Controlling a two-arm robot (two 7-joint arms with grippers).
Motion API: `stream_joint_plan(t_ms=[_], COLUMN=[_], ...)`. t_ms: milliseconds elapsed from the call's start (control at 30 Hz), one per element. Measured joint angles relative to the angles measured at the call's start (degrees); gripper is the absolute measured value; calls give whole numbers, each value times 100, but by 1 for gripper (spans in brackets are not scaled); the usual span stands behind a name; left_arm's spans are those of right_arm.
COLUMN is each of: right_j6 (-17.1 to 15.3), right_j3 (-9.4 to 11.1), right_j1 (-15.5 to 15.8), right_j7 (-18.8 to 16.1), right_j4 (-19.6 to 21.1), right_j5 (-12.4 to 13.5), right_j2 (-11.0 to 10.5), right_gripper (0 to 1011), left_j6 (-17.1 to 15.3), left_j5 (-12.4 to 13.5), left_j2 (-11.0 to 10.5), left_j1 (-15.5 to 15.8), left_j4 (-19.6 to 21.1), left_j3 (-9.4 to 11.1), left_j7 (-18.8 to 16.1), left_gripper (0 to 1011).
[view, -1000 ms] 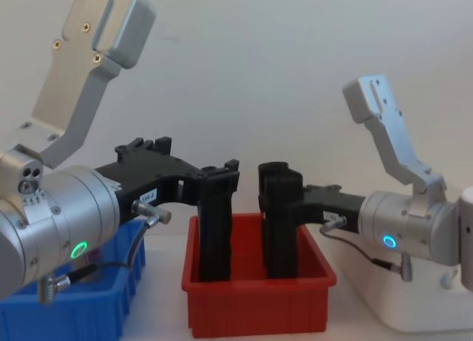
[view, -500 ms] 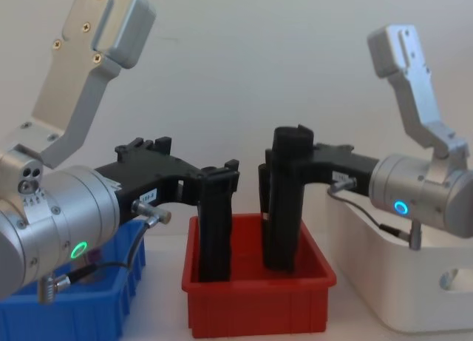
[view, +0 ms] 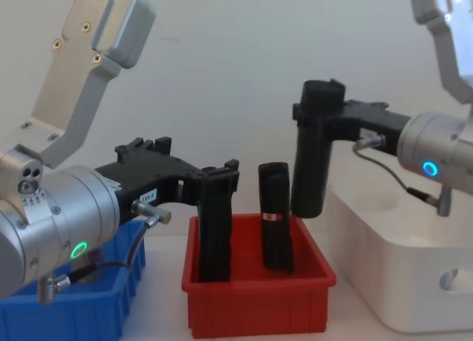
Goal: Pick the cotton swabs from the blue box and place them into the white box.
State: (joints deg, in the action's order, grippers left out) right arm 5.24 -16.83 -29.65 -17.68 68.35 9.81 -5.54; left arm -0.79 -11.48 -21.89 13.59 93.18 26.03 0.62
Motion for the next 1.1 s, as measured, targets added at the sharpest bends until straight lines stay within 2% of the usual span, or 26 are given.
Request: stream_joint_plan(t_ms=[133,500,800,1100], right_j6=[-167,-527,-782,-990], right_j3=[65,250,377,445], right_j1=[169,504,744,876], right_j7=[265,733,1057,1207], right_j4=[398,1057,1402,1525], right_j5=[23,117,191,243], right_j2=[-107,-362,-531,-615], right_gripper=[506,506,506,506], left_j6=[0,0,0,0], left_j5=[0,0,0,0], left_j2=[0,0,0,0], left_j1=[0,0,0,0], left_j4=[0,0,0,0], left_j3=[0,0,0,0], left_j7=[0,0,0,0], left_gripper=[1003,1003,1003,1003])
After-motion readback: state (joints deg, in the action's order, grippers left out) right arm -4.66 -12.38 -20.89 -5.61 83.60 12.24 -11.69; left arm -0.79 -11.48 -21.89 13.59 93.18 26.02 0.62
